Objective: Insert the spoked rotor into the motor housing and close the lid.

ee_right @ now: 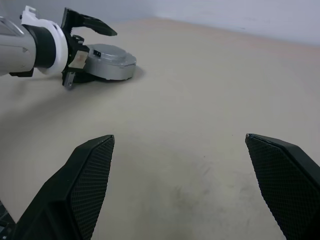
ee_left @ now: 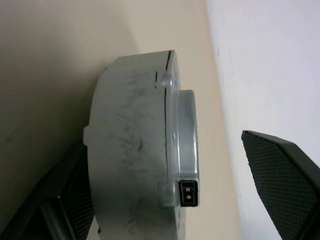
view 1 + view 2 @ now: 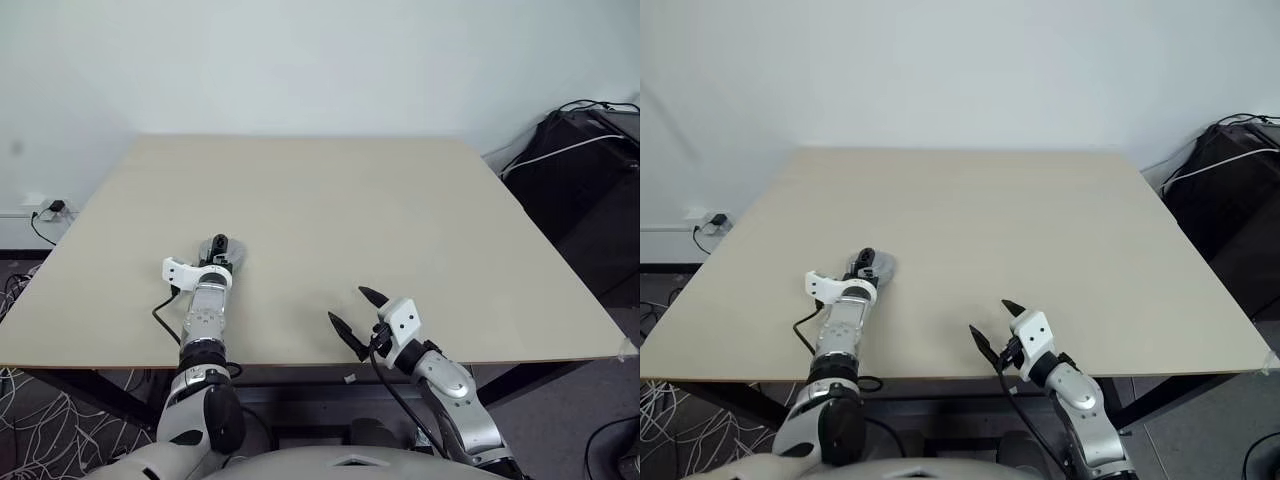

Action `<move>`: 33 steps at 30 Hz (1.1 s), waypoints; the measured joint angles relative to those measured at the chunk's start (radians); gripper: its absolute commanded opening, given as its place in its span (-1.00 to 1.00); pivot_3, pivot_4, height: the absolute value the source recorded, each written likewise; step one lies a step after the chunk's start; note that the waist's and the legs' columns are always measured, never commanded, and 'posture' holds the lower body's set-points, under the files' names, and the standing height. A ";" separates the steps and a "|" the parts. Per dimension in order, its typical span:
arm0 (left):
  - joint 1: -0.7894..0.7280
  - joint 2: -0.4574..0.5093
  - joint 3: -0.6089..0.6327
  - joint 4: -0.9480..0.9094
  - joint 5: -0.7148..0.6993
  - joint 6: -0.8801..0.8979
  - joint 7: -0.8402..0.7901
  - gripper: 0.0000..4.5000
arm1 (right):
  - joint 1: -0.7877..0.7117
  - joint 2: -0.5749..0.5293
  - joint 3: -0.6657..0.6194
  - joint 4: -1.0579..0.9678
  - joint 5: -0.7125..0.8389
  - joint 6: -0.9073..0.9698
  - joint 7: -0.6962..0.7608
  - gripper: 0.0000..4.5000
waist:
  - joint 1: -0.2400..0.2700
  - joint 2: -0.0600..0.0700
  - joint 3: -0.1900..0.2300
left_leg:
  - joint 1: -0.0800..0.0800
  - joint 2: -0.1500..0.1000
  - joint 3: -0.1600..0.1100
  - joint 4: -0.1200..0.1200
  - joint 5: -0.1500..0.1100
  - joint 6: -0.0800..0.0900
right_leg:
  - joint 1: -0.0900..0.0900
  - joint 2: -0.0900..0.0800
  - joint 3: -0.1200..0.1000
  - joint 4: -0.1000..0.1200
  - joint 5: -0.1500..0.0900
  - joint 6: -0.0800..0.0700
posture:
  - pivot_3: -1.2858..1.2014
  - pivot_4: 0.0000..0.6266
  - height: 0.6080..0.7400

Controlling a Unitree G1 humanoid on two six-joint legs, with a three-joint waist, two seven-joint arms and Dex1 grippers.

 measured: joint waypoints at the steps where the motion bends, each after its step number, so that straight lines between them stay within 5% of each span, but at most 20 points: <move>1: 0.036 -0.013 -0.010 -0.056 0.000 0.019 0.013 0.99 | 0.001 0.000 0.000 -0.007 -0.001 0.006 -0.002 1.00 | -0.001 0.000 -0.001 | 0.000 0.000 0.000 -0.001 -0.001 0.000 | 0.000 0.000 0.000 0.000 0.000 -0.001 | 0.03 -1.00 1.00; 12: 0.309 0.022 -0.071 -0.454 -0.051 0.234 0.152 0.99 | -0.003 0.007 0.019 -0.110 -0.001 0.111 -0.006 1.00 | 0.000 -0.002 0.000 | 0.000 0.001 0.001 -0.002 -0.002 0.000 | -0.003 -0.001 0.001 0.000 -0.002 -0.003 | 0.03 -1.00 1.00; 19: 0.545 0.034 -0.231 -0.688 -0.068 0.319 0.146 0.99 | -0.001 0.005 0.016 -0.158 0.009 0.160 -0.006 1.00 | 0.002 0.001 -0.003 | 0.000 0.004 0.001 -0.002 -0.002 -0.001 | -0.002 -0.003 0.001 0.000 -0.002 -0.003 | 0.03 -1.00 1.00; 25: 0.698 0.059 -0.475 -0.767 0.143 0.223 -0.032 0.99 | 0.014 0.024 -0.004 -0.163 0.038 0.174 -0.026 1.00 | 0.002 0.002 -0.002 | -0.003 0.003 0.002 -0.002 -0.002 -0.001 | -0.005 -0.005 0.000 0.000 -0.003 -0.004 | 0.03 -1.00 1.00; 33: 0.731 0.151 -0.635 -0.735 0.594 -0.176 -0.136 0.99 | 0.065 0.050 -0.035 -0.133 0.028 0.098 -0.076 1.00 | 0.003 0.006 -0.001 | -0.005 0.003 0.002 -0.008 -0.002 -0.001 | -0.011 -0.006 0.001 0.000 -0.004 -0.006 | 0.03 -1.00 1.00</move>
